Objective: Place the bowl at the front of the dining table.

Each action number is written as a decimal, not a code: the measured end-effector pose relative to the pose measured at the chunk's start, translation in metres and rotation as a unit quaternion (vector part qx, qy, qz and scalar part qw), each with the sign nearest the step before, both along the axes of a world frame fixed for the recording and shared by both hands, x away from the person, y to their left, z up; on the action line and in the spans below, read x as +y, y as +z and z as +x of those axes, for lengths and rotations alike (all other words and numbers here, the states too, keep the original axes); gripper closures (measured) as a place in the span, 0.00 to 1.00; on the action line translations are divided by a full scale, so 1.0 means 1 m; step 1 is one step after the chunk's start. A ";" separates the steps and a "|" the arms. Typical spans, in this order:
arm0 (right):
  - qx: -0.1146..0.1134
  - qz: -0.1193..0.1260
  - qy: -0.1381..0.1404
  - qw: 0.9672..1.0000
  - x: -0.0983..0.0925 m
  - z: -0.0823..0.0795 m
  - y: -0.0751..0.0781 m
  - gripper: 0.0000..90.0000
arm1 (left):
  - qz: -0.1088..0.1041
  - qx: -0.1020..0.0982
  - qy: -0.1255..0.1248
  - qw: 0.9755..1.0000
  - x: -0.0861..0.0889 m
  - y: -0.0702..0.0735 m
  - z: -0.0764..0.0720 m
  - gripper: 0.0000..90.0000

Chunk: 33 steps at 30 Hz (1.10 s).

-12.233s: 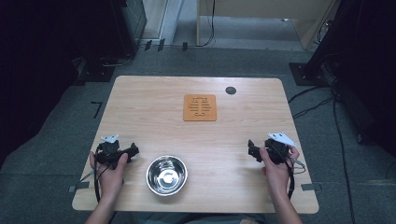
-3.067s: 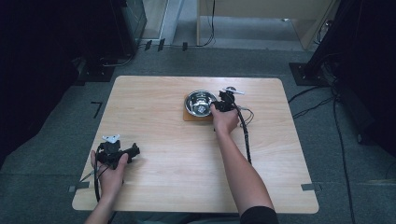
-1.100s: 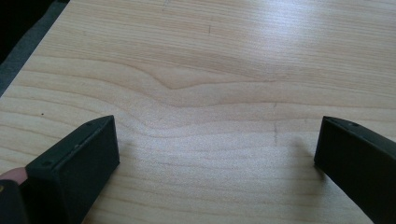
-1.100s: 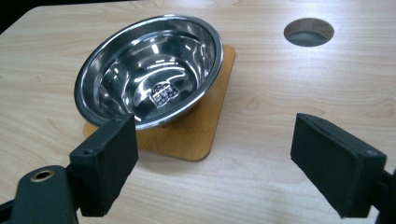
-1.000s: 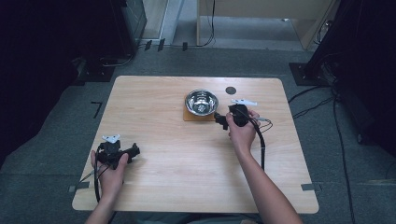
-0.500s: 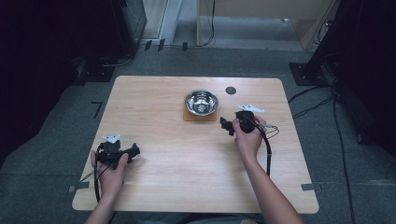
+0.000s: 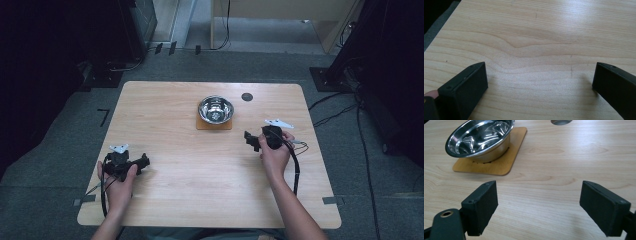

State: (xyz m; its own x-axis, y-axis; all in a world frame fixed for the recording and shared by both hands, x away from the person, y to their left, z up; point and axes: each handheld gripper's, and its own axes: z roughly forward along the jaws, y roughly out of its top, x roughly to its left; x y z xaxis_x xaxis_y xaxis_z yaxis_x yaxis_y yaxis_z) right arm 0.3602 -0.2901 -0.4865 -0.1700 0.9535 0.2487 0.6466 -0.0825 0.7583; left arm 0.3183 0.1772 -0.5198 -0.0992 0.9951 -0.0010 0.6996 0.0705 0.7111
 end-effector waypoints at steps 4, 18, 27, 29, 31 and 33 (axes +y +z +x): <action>0.000 -0.001 -0.009 1.000 -0.010 -0.007 -0.001 0.16 | 0.000 0.000 0.000 1.000 0.000 0.000 0.000 0.00; -0.002 0.000 -0.028 1.000 -0.035 -0.028 -0.007 0.17 | -0.001 -0.001 0.000 1.000 0.000 0.000 0.000 0.00; 0.004 -0.005 -0.038 0.999 -0.049 -0.040 -0.011 0.17 | 0.000 -0.001 0.000 1.000 0.000 0.000 0.000 0.00; 0.005 -0.003 -0.041 0.999 -0.052 -0.043 -0.011 0.17 | 0.000 -0.001 0.000 1.000 0.000 0.000 0.000 0.00; 0.005 -0.004 -0.043 0.999 -0.055 -0.045 -0.012 0.17 | -0.001 -0.001 0.000 1.000 0.000 0.000 0.000 0.00; 0.005 -0.005 -0.046 0.999 -0.059 -0.048 -0.014 0.17 | 0.000 -0.001 0.000 1.000 0.000 0.000 0.000 0.00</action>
State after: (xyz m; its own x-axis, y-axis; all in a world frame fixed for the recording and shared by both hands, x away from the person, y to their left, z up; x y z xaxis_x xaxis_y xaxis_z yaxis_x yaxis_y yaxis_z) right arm 0.3119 -0.3492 -0.5002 -0.0790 0.9675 0.2401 0.6442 -0.1343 0.7530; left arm 0.3183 0.1770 -0.5198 -0.1002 0.9950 -0.0020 0.6984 0.0718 0.7121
